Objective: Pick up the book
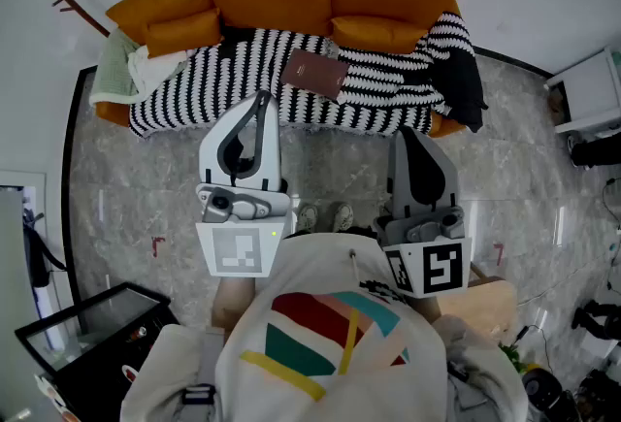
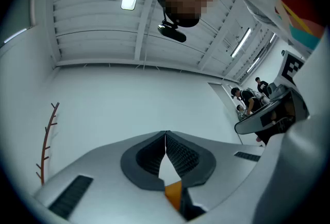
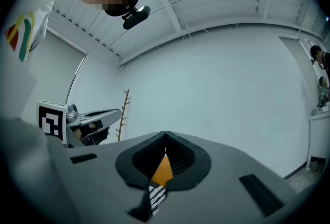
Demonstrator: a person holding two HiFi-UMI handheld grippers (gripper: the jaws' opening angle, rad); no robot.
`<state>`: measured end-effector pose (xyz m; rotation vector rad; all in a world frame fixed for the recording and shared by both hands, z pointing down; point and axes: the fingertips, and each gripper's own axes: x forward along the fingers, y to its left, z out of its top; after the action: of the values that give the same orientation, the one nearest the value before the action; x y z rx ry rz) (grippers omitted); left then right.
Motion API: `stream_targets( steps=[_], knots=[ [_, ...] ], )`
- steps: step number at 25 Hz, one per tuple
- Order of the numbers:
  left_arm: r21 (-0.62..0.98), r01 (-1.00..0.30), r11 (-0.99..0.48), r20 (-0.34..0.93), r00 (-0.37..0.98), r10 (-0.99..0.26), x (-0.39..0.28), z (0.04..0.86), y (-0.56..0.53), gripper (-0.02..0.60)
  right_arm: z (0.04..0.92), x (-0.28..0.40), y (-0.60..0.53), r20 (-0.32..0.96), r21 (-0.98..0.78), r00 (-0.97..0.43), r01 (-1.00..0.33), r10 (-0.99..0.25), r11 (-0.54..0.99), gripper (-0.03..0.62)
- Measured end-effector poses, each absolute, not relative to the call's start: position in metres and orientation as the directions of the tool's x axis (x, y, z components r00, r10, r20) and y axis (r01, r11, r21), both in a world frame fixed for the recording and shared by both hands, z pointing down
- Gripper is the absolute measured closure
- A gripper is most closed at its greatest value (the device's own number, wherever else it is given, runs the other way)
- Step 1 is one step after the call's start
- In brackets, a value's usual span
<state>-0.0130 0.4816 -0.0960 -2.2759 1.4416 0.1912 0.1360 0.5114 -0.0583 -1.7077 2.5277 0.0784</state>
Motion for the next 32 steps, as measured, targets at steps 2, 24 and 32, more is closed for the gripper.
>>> stream_targets(
  steps=[2,24,32],
  knots=[
    [-0.294,-0.884,-0.364,-0.344,0.453,-0.822,-0.01,-0.097,0.481,0.574,-0.058,0.136,0.51,-0.1,-0.005,-0.376,-0.926,-0.921,0.378,0.58],
    [-0.32,-0.876,-0.36,-0.328,0.459,-0.826,0.02,-0.097,0.487,0.574,-0.047,0.168,0.515,-0.113,-0.051,-0.387,-0.918,-0.915,0.394,0.58],
    [-0.313,-0.874,-0.373,-0.307,0.464,-0.831,0.038,-0.091,0.484,0.574,-0.04,0.18,0.512,-0.101,-0.039,-0.398,-0.914,-0.912,0.403,0.58]
  ],
)
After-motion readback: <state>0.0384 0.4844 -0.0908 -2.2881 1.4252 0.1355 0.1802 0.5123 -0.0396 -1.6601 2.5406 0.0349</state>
